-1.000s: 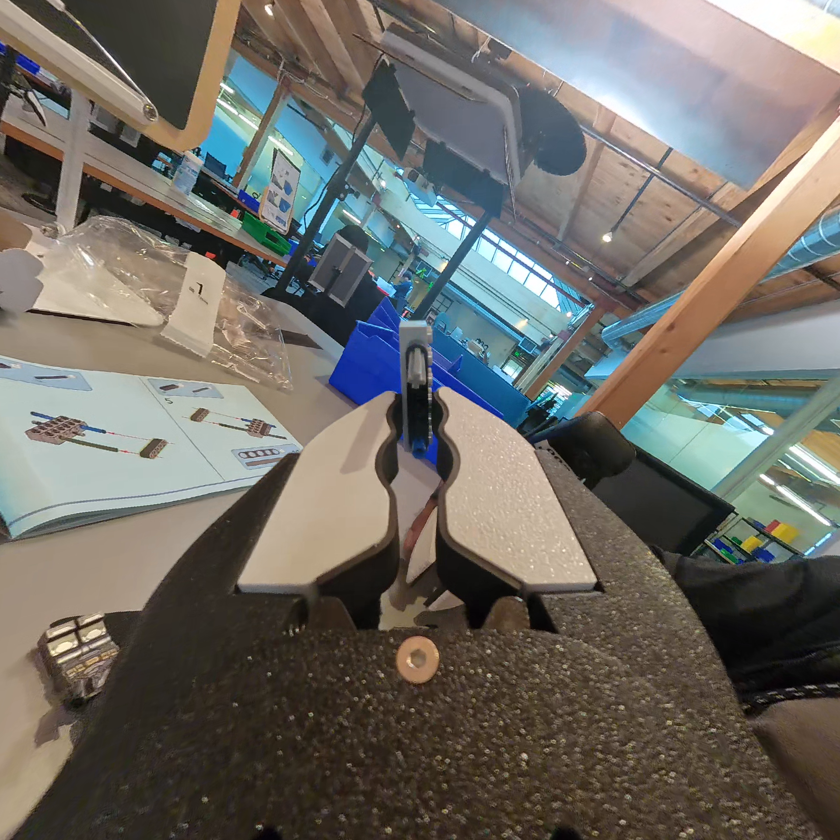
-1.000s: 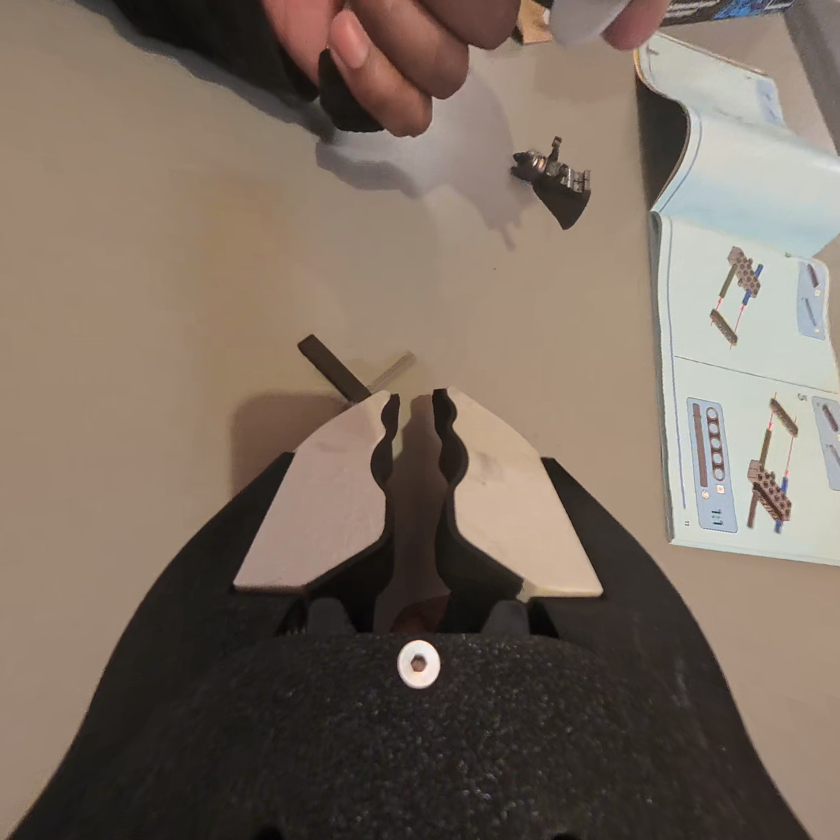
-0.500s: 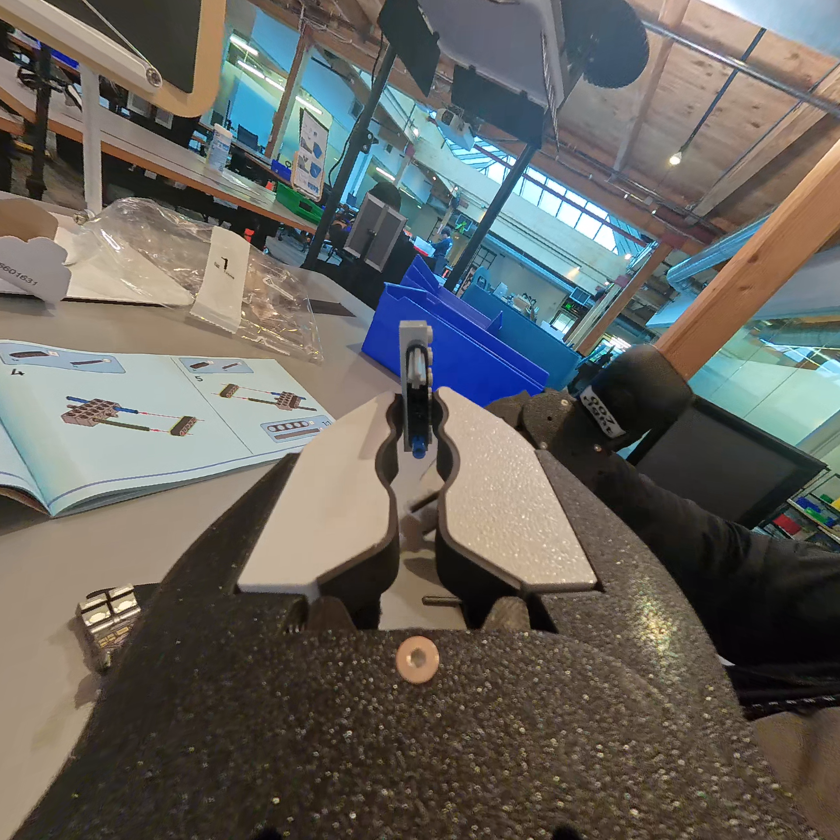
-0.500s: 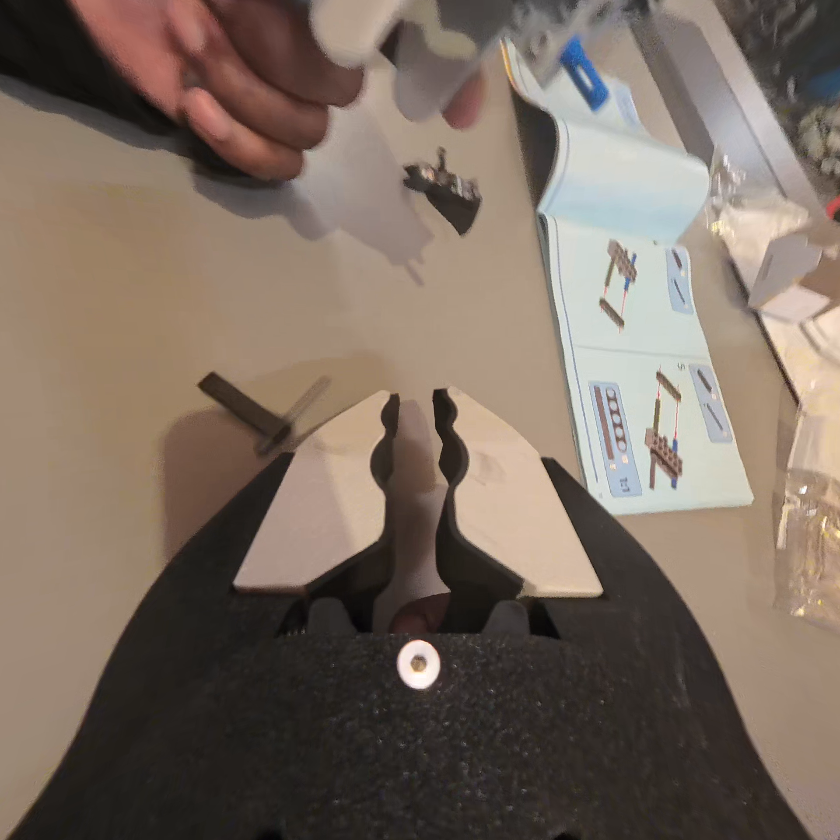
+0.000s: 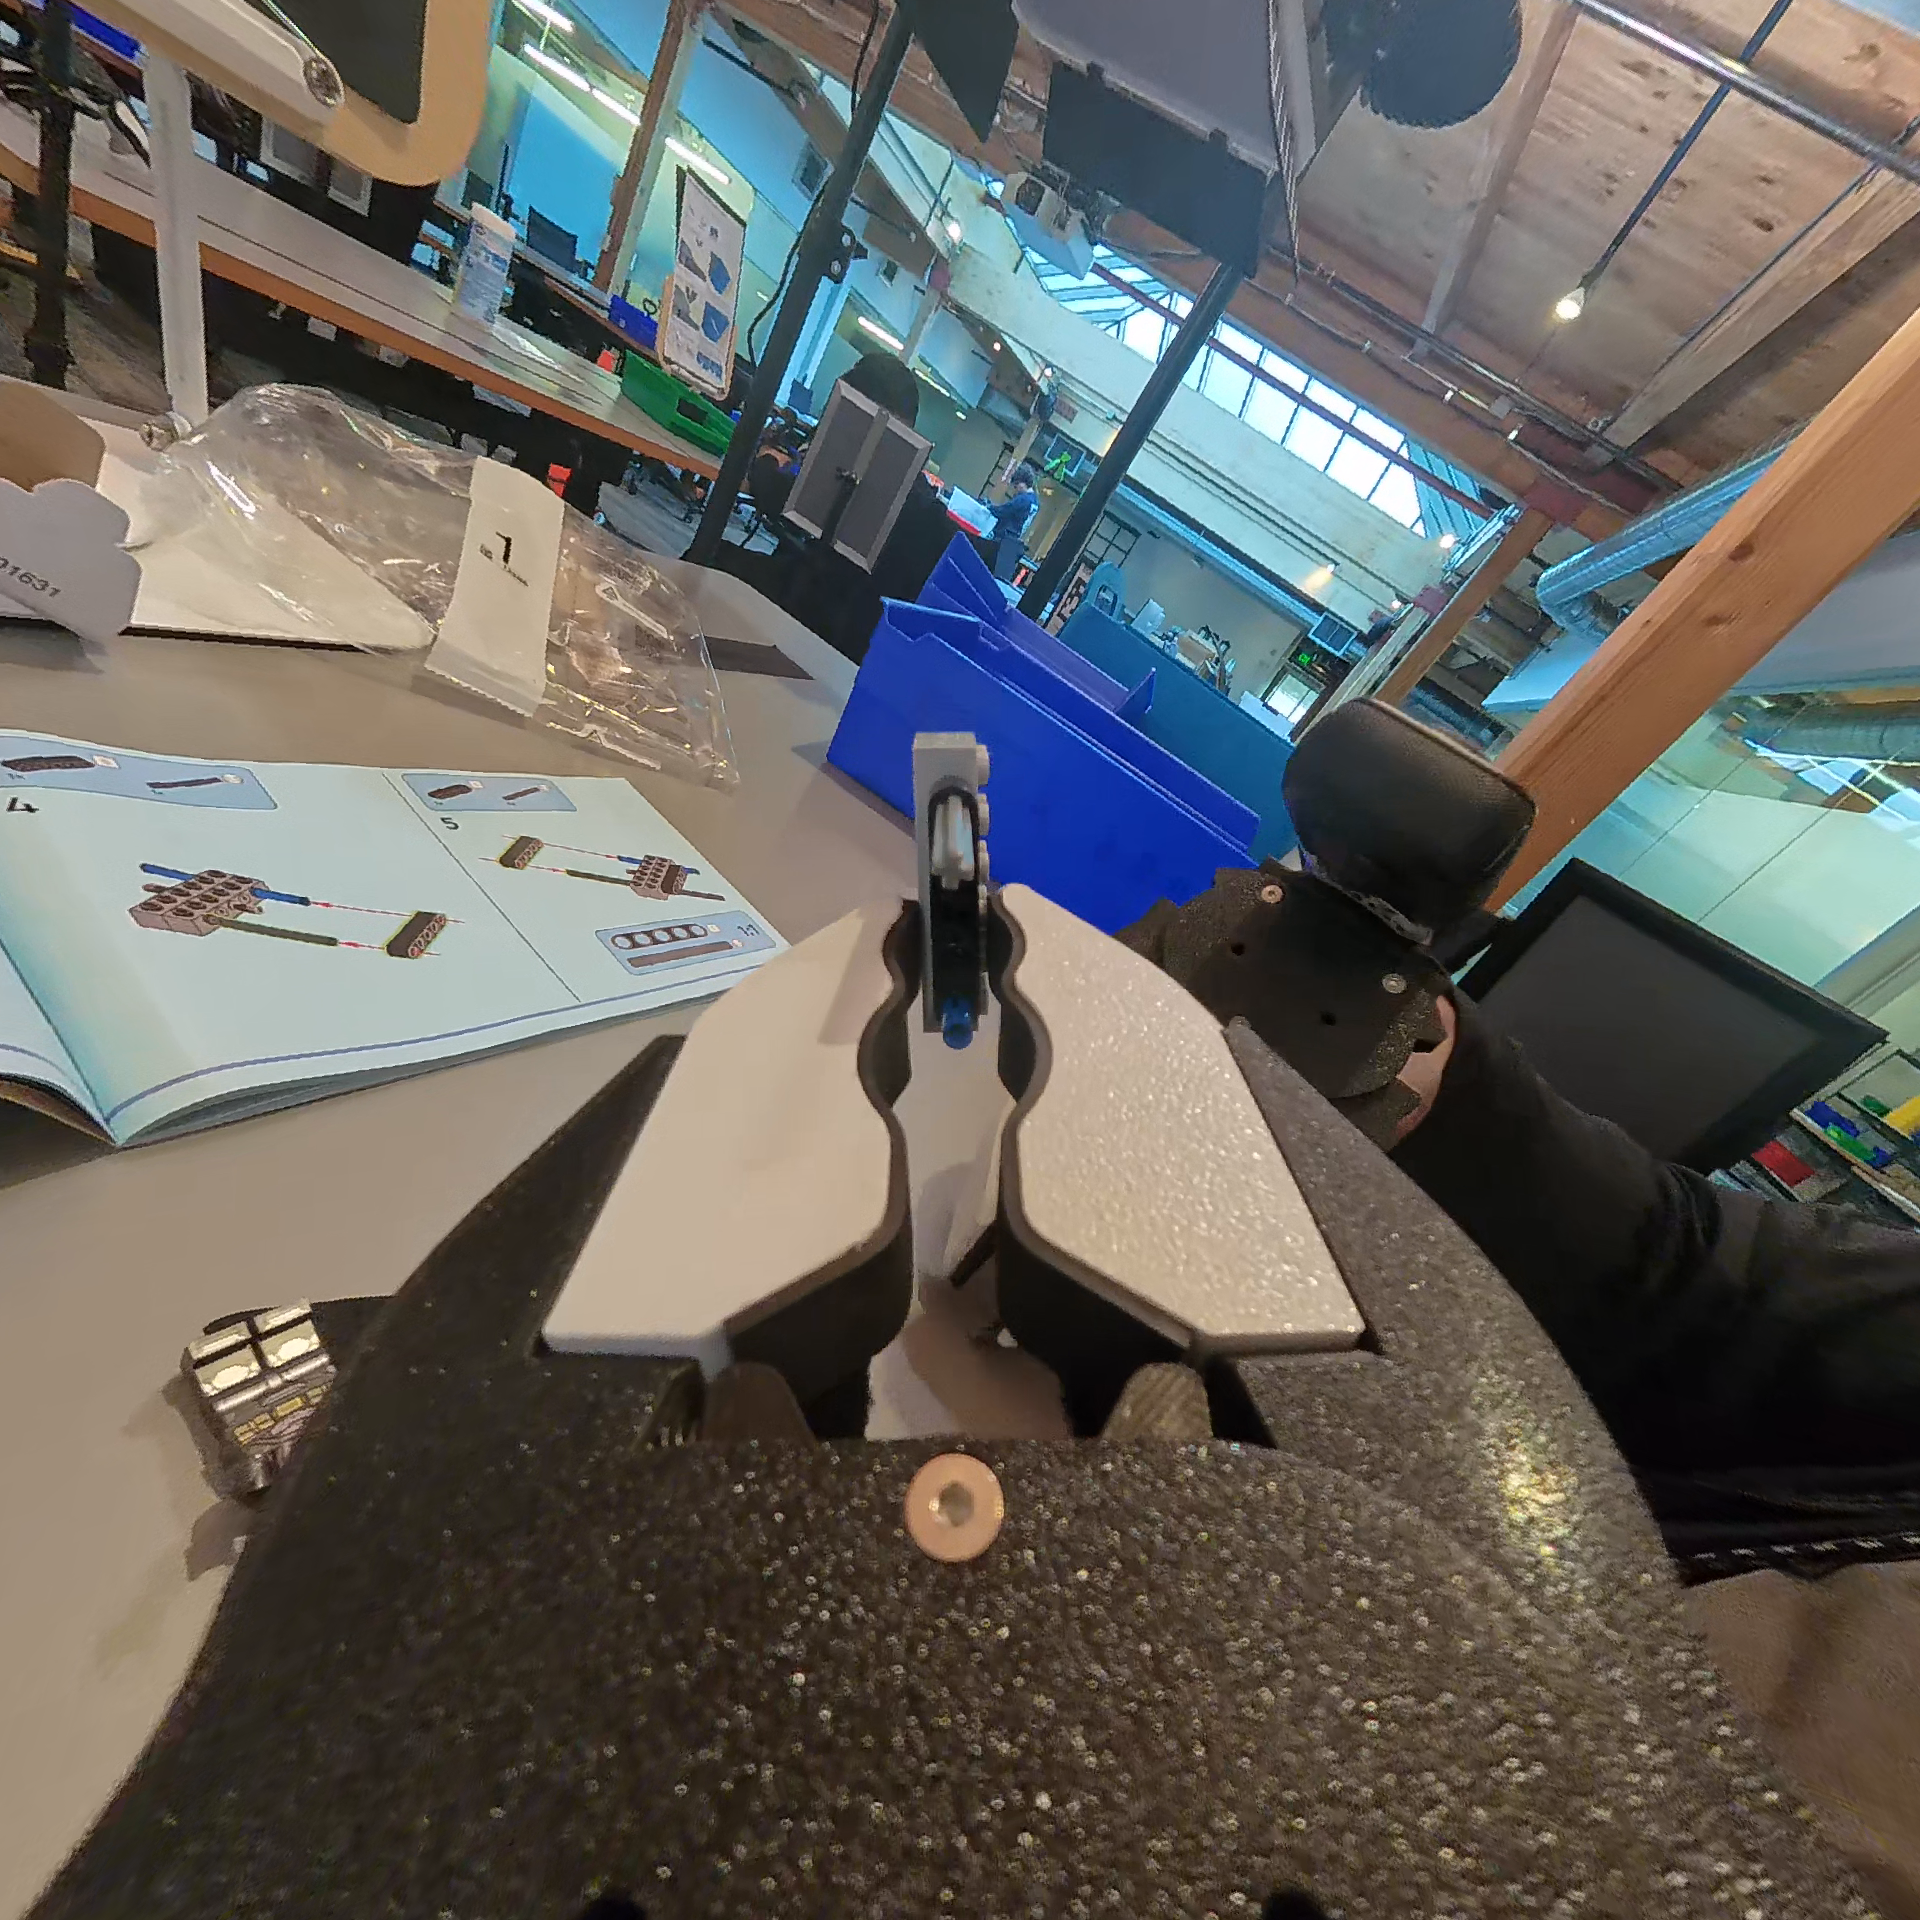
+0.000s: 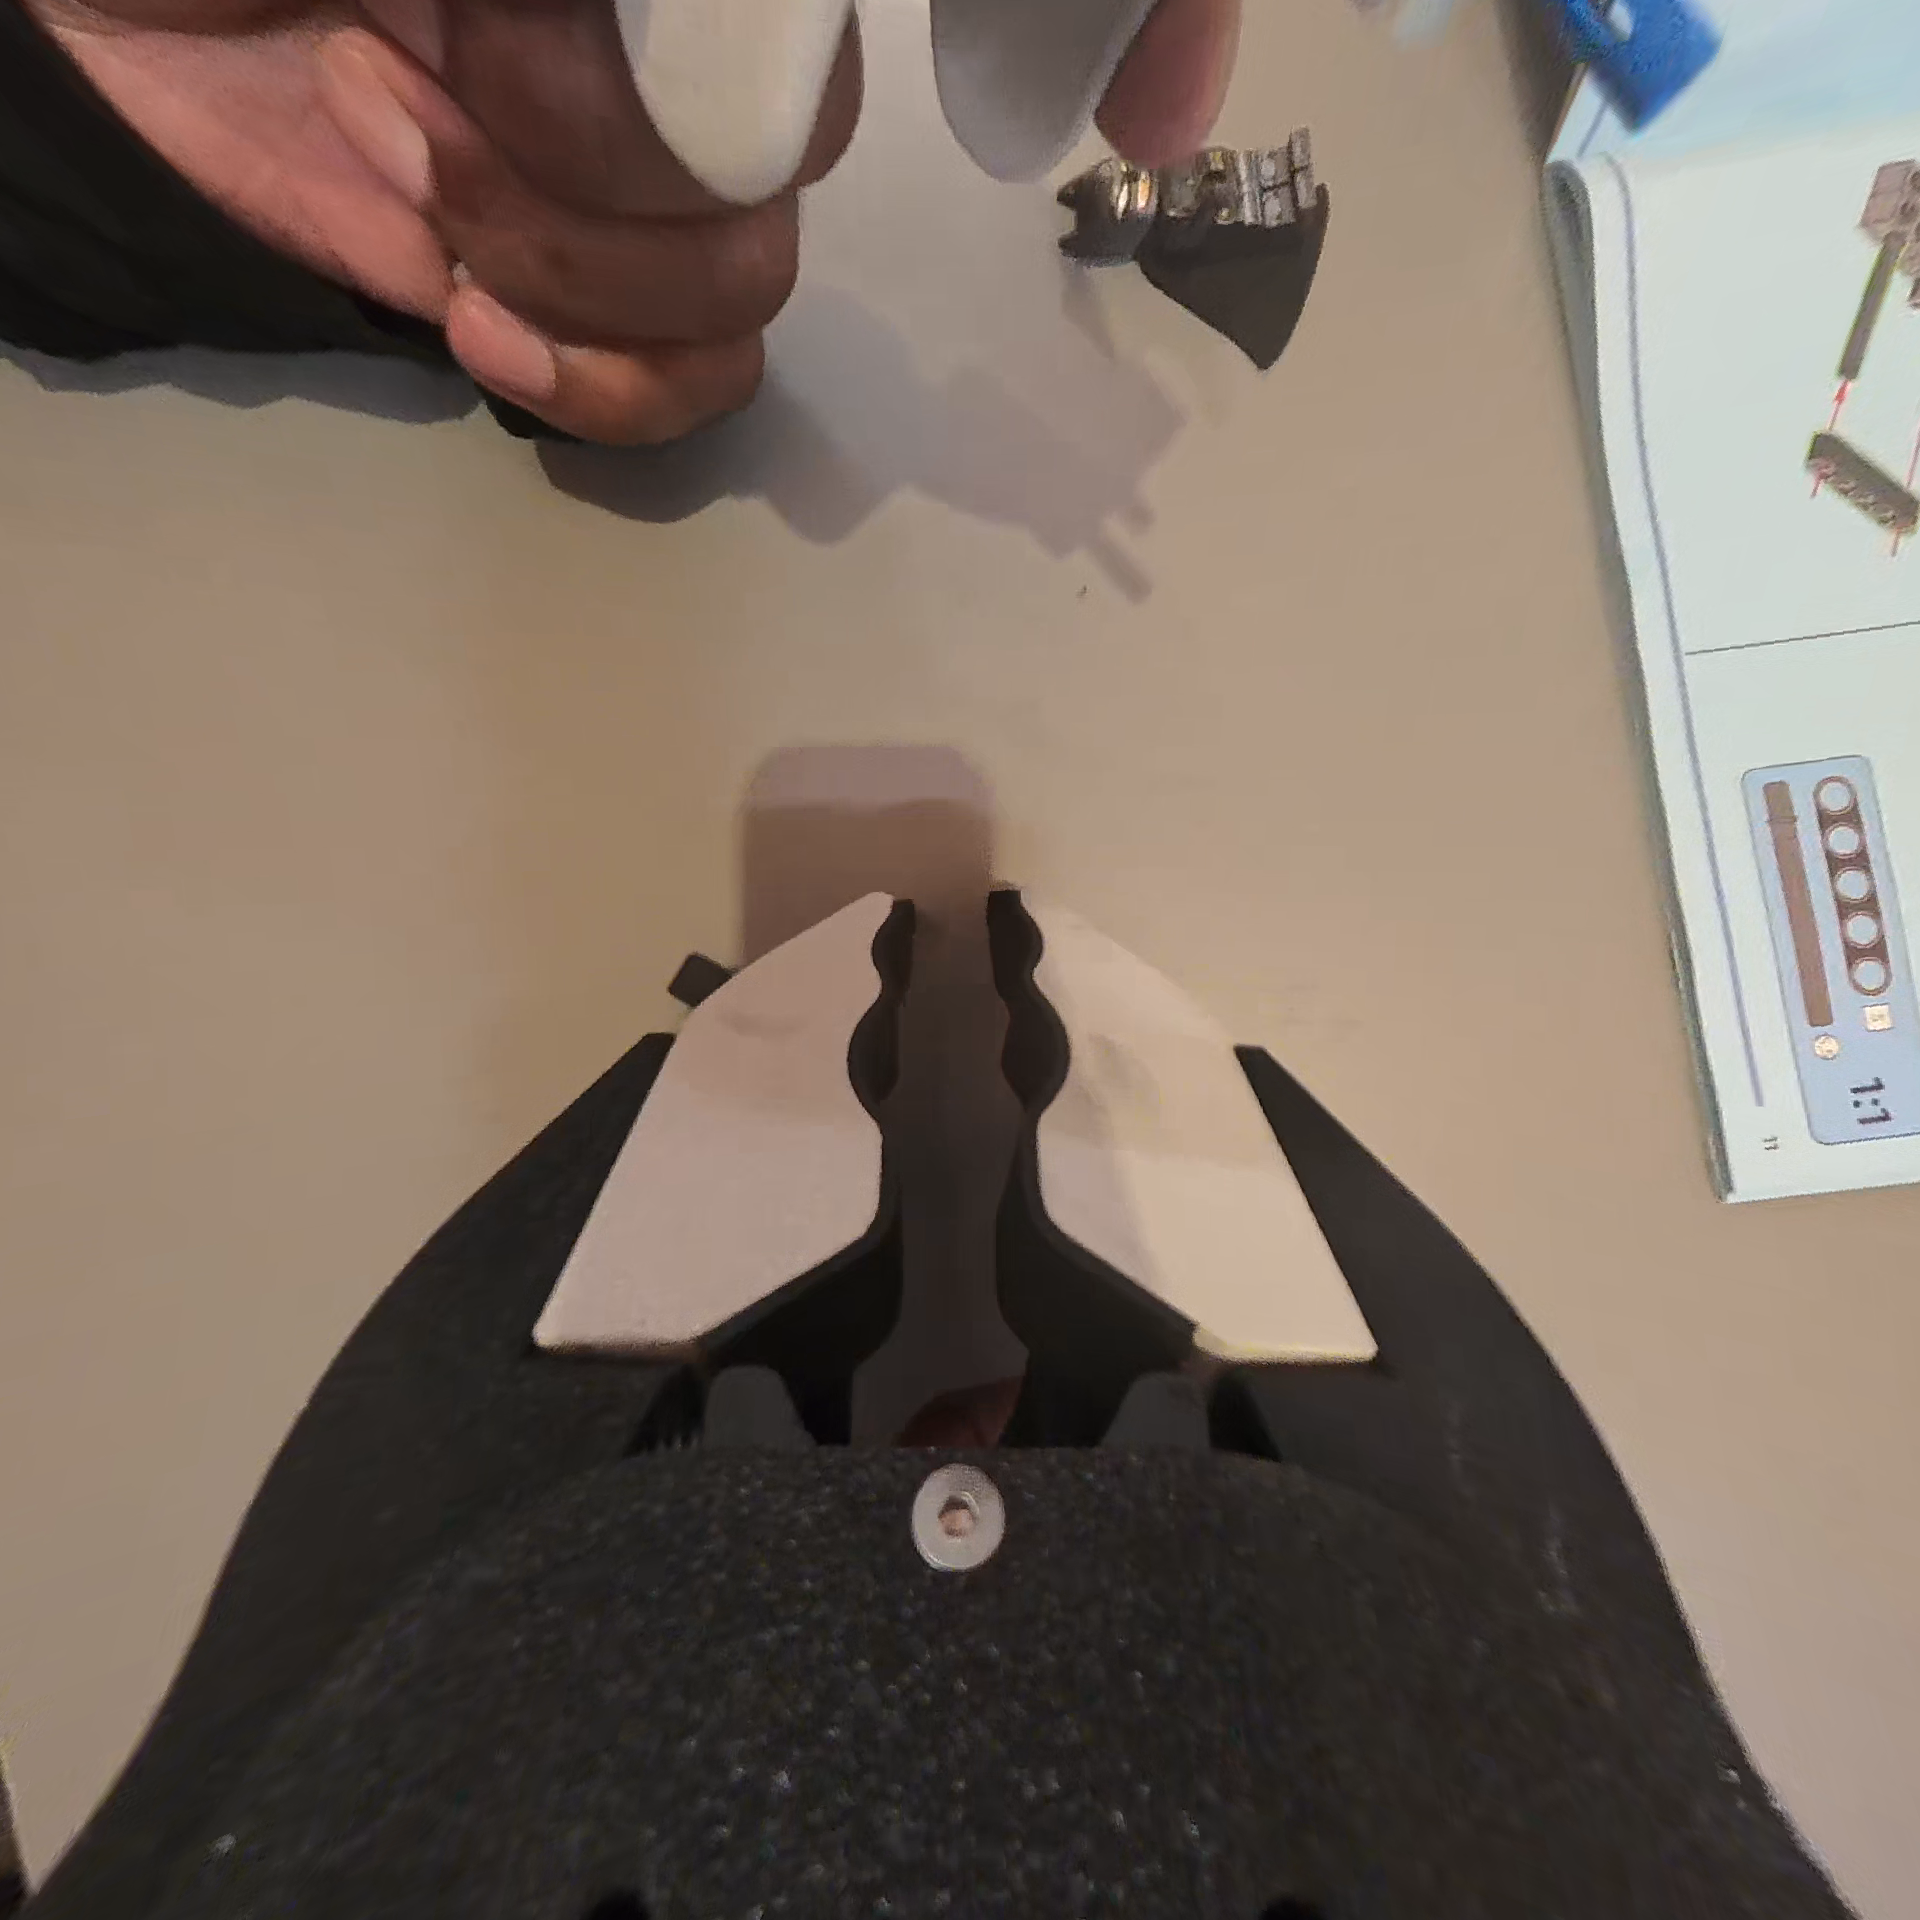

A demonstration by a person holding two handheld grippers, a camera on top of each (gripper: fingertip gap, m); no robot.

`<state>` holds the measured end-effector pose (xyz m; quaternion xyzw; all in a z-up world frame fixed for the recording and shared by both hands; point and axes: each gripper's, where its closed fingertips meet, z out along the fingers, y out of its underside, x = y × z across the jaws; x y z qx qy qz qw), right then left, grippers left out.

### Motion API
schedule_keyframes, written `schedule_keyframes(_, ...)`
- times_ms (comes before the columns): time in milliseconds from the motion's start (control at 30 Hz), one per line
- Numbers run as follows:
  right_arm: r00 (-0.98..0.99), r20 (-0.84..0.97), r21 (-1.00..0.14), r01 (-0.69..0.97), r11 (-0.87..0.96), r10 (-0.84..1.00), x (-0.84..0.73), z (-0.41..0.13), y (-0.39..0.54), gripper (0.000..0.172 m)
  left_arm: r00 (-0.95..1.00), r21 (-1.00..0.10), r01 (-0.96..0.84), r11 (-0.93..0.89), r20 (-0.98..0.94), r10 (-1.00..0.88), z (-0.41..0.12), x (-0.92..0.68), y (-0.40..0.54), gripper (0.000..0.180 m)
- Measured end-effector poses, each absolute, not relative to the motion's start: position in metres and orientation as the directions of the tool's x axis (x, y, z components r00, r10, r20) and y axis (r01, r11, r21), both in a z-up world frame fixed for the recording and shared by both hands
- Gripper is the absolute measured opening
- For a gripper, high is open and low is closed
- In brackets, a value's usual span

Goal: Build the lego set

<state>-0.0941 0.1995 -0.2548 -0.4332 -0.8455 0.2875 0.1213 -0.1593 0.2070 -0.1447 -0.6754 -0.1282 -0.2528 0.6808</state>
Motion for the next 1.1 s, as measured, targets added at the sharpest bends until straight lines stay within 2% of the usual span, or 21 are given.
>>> schedule_keyframes(467, -0.548, -0.042, -0.534, 0.719, 0.444, 0.836, -0.085, -0.261, 0.202, 0.014, 0.842, -0.864, 0.499, -0.071, 0.502, -0.199, -0.145, -0.148, 0.210, 0.012)
schedule_keyframes(567, -0.551, -0.044, -0.537, 0.717, 0.445, 0.834, -0.085, -0.262, 0.201, 0.009, 0.839, -0.864, 0.498, -0.078, 0.503, -0.208, -0.144, -0.144, 0.211, 0.012)
schedule_keyframes(733, -0.558, -0.039, -0.574, 0.692, 0.438, 0.829, -0.086, -0.260, 0.206, 0.006, 0.844, -0.868, 0.487, -0.094, 0.496, -0.206, -0.145, -0.142, 0.211, 0.012)
schedule_keyframes(933, -0.566, 0.023, -0.626, 0.635, 0.453, 0.824, -0.080, -0.250, 0.222, 0.020, 0.857, -0.878, 0.466, -0.111, 0.479, -0.191, -0.148, -0.141, 0.211, 0.012)
schedule_keyframes(1100, -0.561, -0.002, -0.671, 0.614, 0.415, 0.828, -0.055, -0.239, 0.224, 0.021, 0.859, -0.880, 0.462, -0.111, 0.475, -0.190, -0.148, -0.141, 0.211, 0.012)
